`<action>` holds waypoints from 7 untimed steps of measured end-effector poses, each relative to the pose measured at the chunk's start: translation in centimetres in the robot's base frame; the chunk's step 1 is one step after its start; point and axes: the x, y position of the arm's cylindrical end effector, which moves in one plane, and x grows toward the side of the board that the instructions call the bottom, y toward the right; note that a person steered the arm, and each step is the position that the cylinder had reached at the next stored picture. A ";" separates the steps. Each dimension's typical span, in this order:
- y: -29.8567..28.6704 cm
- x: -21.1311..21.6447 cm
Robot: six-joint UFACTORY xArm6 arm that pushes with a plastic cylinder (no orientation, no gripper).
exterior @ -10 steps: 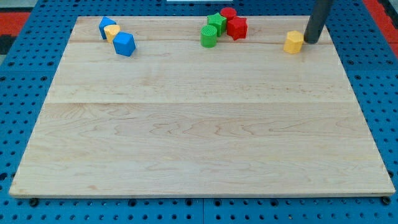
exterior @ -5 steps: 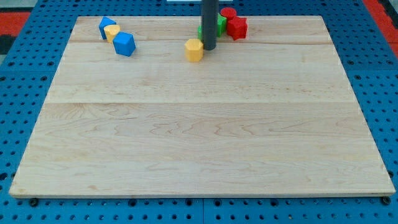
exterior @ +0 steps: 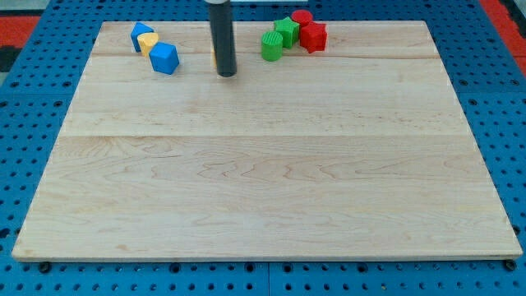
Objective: Push the yellow pentagon into the yellow heart
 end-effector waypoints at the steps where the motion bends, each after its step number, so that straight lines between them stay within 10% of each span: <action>1: 2.7 -2.8; 7: -6.6 -7.6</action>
